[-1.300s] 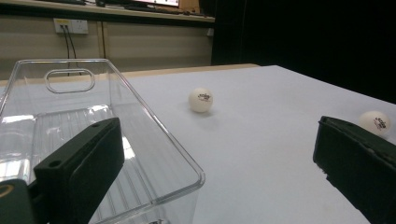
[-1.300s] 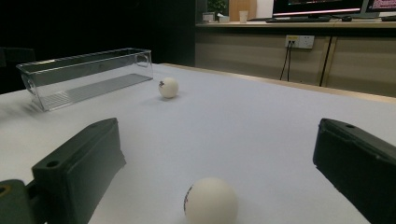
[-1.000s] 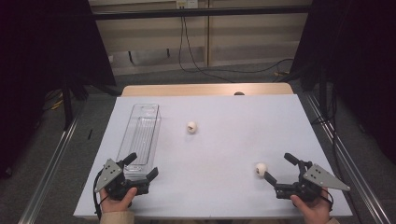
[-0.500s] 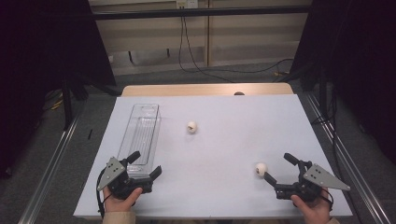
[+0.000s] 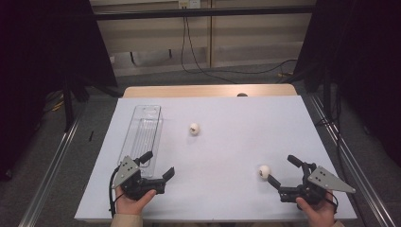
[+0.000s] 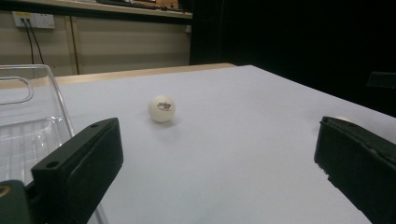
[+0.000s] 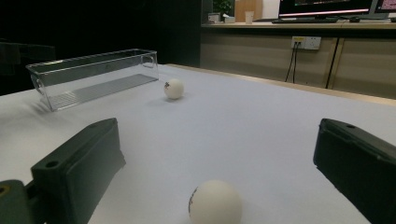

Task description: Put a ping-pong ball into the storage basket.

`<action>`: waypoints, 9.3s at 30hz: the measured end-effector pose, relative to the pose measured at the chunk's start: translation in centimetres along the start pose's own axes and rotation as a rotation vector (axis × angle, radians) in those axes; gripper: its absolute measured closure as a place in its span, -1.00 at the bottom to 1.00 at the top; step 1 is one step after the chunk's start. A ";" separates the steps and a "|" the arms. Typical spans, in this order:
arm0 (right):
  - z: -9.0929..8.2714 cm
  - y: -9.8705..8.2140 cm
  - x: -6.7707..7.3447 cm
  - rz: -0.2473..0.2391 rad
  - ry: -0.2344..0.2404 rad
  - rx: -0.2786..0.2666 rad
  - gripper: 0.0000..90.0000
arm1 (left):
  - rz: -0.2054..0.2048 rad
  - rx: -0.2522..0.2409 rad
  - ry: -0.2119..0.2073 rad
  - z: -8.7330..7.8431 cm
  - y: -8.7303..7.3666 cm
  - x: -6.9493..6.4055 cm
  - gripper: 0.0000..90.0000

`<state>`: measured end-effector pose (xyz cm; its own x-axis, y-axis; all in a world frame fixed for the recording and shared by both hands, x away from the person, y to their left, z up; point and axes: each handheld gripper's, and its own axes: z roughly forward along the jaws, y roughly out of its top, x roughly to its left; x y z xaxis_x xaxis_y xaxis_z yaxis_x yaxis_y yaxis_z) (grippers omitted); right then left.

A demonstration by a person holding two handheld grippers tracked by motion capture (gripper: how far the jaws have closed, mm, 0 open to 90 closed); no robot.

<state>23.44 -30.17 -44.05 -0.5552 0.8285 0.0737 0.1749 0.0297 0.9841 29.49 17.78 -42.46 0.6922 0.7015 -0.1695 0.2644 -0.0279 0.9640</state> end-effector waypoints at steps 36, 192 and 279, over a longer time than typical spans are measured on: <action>0.1 0.0 0.1 -0.012 0.010 0.004 -0.97 | 0.040 0.055 -0.039 3.4 0.3 -1.7 -0.97; 1.0 0.2 0.1 -0.021 0.018 0.003 -0.97 | 0.121 0.290 -0.247 13.4 -0.7 -9.3 -0.92; 0.9 0.2 0.1 -0.021 0.025 0.001 -0.97 | 0.149 0.374 -0.316 17.2 -1.0 -12.4 -0.92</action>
<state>24.14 -29.61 -43.94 -0.5792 0.8132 0.0573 0.1636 0.0471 0.9854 32.19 -3.12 -44.81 0.8944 0.4230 -0.1453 0.3298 -0.4045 0.8530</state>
